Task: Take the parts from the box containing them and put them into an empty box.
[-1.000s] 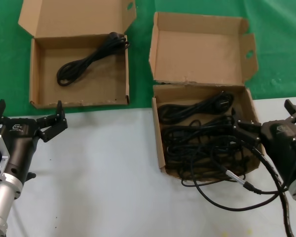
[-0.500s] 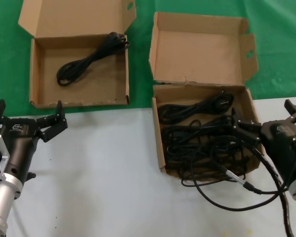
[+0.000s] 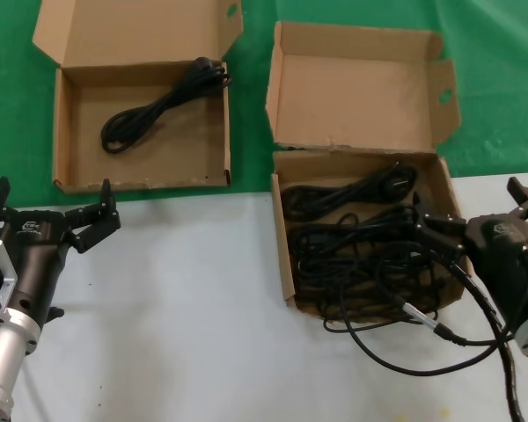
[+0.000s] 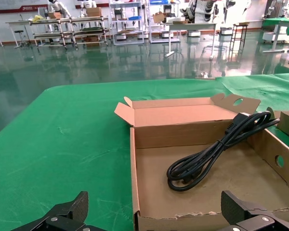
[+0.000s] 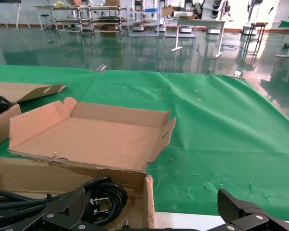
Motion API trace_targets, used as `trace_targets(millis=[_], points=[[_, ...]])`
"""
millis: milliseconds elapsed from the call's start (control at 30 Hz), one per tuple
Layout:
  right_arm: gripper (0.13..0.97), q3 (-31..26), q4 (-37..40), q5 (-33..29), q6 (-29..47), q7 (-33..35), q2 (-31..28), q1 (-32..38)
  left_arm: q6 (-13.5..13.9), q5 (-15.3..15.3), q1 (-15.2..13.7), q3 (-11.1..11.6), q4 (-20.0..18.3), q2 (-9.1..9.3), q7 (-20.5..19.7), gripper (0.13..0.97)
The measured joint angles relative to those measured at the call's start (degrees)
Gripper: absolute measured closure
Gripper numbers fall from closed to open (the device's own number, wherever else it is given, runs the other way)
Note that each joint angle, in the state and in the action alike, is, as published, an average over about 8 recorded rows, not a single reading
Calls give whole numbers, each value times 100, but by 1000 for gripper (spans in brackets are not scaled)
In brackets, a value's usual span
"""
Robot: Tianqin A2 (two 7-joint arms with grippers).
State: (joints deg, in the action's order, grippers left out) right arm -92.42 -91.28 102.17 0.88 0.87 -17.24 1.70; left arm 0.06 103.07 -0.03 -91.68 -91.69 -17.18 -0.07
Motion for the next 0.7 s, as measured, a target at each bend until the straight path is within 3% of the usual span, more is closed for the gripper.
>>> trace_targets(millis=[700], points=[[129,0,0,0,0,0,0,0,0,0,0,0,0,0,0,132]])
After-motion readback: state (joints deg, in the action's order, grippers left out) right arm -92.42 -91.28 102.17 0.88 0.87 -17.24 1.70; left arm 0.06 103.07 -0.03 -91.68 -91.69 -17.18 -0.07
